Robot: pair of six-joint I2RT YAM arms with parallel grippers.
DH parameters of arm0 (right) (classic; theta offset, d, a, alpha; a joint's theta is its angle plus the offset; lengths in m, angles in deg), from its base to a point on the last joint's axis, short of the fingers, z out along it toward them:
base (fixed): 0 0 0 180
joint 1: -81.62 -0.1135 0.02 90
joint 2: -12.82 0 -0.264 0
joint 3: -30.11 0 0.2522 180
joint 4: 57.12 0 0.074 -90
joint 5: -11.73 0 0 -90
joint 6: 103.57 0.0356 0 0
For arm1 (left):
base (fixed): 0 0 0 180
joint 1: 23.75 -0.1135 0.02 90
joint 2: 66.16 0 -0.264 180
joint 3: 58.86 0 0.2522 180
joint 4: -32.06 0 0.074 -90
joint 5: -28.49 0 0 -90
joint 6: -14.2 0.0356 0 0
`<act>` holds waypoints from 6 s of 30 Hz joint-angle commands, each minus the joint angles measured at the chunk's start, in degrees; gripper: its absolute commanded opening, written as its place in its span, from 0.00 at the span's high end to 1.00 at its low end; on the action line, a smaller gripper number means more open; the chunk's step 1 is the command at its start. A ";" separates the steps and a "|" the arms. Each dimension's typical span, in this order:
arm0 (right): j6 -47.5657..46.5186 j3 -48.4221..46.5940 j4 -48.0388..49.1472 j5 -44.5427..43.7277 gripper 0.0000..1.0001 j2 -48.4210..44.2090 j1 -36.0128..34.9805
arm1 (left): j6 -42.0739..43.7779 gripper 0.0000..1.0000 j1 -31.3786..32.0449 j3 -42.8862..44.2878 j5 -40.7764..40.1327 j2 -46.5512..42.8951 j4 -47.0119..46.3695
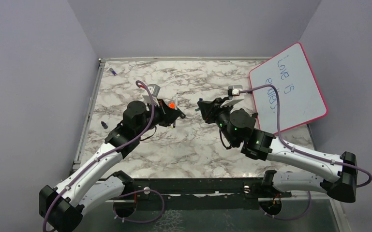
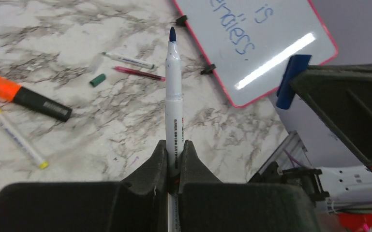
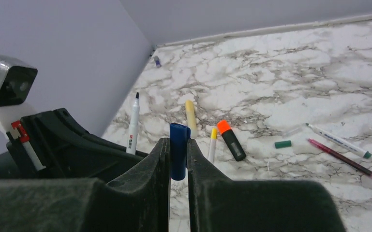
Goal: Insert the pens into the pen caps
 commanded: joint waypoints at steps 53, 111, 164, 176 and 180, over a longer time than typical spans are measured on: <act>9.99 5.27 13.59 9.14 0.85 -6.13 0.16 | 1.89 1.00 5.38 -8.51 25.02 -3.91 -23.30; 17.38 -4.07 -9.51 5.70 0.32 -5.17 0.16 | 4.62 1.00 5.38 -7.12 24.54 -2.74 -19.78; 23.34 7.45 -3.40 26.60 0.99 -1.36 1.48 | 6.96 1.00 3.05 9.83 10.76 7.48 -14.59; 22.29 5.80 -10.91 15.12 0.37 -3.59 1.48 | 1.90 1.00 3.11 -10.35 14.39 2.34 -9.72; 22.61 6.18 -12.11 13.59 0.23 -4.06 1.48 | 0.67 1.00 3.09 -14.56 4.20 -0.84 -1.70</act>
